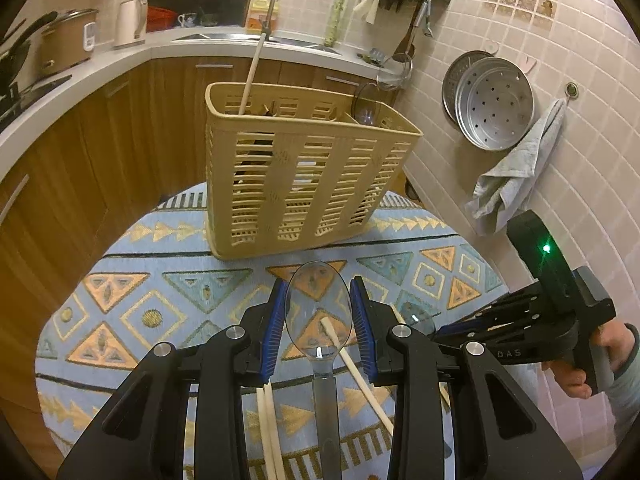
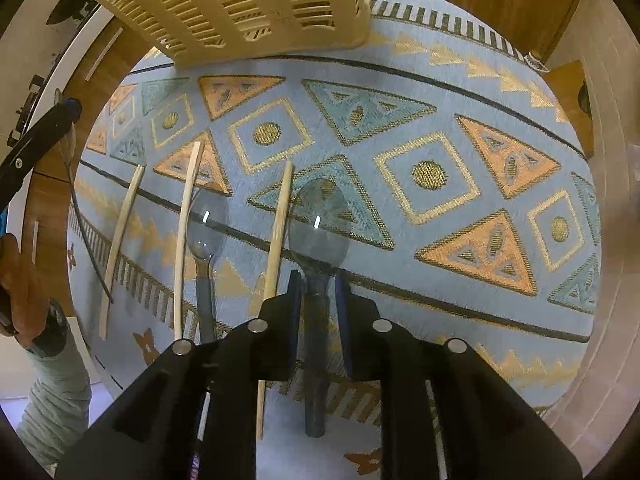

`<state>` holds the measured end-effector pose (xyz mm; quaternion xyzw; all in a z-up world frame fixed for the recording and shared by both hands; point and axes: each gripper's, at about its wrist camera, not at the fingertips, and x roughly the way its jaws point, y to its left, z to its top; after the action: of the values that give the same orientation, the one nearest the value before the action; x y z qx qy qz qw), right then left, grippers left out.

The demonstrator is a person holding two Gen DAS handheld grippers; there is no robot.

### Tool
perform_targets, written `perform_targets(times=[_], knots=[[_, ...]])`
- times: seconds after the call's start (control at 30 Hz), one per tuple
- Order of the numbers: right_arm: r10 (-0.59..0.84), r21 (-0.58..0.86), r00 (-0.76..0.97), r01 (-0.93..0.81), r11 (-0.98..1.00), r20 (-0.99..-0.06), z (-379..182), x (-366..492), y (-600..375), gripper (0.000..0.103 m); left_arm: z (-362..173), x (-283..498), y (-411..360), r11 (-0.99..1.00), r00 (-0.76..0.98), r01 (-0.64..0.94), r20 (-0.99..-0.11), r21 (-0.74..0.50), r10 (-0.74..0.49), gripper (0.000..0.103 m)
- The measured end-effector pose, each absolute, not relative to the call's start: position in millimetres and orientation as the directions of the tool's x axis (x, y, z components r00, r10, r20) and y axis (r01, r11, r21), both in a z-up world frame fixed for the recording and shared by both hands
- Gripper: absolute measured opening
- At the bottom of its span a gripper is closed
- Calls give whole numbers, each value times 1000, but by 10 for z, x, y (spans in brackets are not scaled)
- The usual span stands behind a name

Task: Organize utensils
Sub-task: 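Carry both clear spoons over the holder and open both tools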

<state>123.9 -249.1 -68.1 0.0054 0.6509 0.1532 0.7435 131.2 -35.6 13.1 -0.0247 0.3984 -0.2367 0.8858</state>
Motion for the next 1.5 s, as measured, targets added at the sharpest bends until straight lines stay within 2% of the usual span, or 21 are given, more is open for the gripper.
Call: perform_targets(times=[0.17, 0.23, 0.3, 0.43, 0.6, 0.73, 0.8, 0.93, 1.03, 1.17, 1.33, 1.43, 1.5], knots=[[127, 90, 128, -262, 961, -984, -679, 1210, -2258, 16, 121, 1320, -364, 888, 568, 398, -697, -232, -437, 31], [71, 30, 133, -283, 959, -989, -677, 1189, -2133, 12, 123, 1319, -377, 888, 568, 398, -698, -230, -435, 31], [67, 28, 124, -285, 958, -990, -666, 1178, -2053, 10, 131, 1311, -396, 888, 570, 400, -697, -227, -434, 31], [181, 117, 203, -291, 949, -962, -433, 1130, -2041, 9, 231, 1304, -353, 894, 604, 385, -670, -227, -431, 31], [360, 249, 355, -323, 913, -863, 109, 992, -2116, 9, 552, 1317, -251, 892, 666, 380, -596, -246, -448, 30], [441, 274, 542, -362, 891, -715, 646, 913, -2143, 9, 935, 1345, -248, 894, 729, 386, -518, -229, -447, 30], [438, 261, 645, -357, 897, -626, 919, 942, -2119, 9, 1146, 1383, -275, 904, 768, 377, -476, -203, -428, 30], [435, 296, 744, -324, 899, -508, 1299, 1209, -2169, 10, 1582, 1507, -319, 916, 842, 359, -362, -178, -400, 30], [359, 241, 839, -280, 929, -409, 1510, 1332, -2190, 9, 1791, 1575, -330, 930, 891, 332, -272, -155, -363, 30], [279, 203, 915, -226, 953, -292, 1615, 1485, -2186, 9, 1901, 1702, -350, 939, 920, 316, -197, -138, -338, 30], [178, 162, 955, -142, 977, -238, 1440, 1805, -2269, 10, 1795, 1913, -338, 955, 950, 260, -141, -145, -280, 30], [164, 158, 951, -125, 979, -263, 1213, 1973, -2303, 10, 1641, 1975, -370, 965, 962, 233, -116, -121, -247, 30], [156, 163, 949, -114, 980, -273, 1055, 2015, -2304, 10, 1503, 2037, -417, 968, 961, 226, -134, -111, -240, 30]])
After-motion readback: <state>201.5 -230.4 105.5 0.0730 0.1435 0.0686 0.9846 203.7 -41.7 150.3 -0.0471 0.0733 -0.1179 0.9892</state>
